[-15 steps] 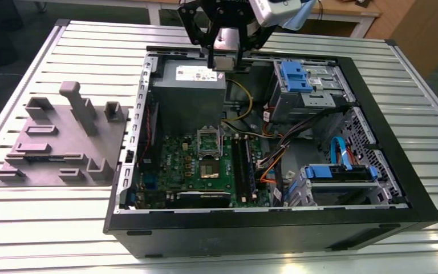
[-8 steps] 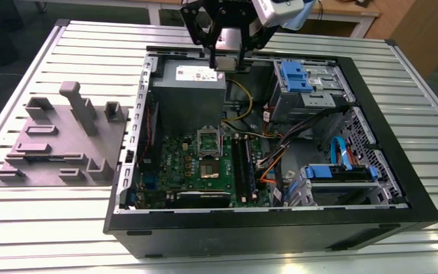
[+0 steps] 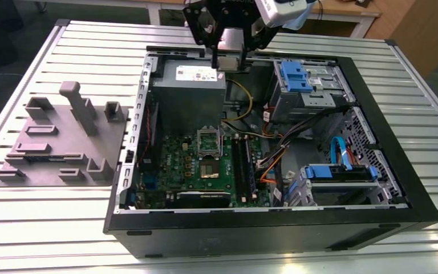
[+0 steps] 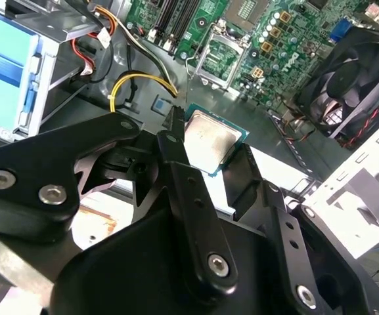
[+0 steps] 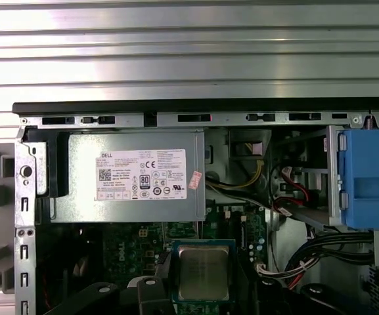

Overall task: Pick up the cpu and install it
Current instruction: 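Pick up the cpu and move it towards the insertion slot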

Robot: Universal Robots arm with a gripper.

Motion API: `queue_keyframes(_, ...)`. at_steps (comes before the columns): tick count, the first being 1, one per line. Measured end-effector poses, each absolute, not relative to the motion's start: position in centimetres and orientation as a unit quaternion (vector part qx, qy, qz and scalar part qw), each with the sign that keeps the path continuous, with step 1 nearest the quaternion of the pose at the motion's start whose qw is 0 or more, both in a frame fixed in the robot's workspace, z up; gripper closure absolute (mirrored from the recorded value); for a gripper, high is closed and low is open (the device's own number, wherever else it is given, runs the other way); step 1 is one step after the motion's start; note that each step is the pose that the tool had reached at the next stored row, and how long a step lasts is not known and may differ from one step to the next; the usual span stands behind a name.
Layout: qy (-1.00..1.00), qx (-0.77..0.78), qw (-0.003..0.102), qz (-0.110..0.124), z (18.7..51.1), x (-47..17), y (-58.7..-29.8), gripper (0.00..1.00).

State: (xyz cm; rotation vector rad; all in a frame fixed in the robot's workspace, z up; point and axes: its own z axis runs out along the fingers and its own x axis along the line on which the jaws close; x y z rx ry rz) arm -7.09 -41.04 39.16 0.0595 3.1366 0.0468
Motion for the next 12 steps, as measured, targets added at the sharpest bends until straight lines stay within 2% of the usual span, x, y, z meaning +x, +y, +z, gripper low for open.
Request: queue_keyframes(12, 1.0, 0.019, 0.002, 0.015, 39.15, -6.58, -41.04, 0.53)
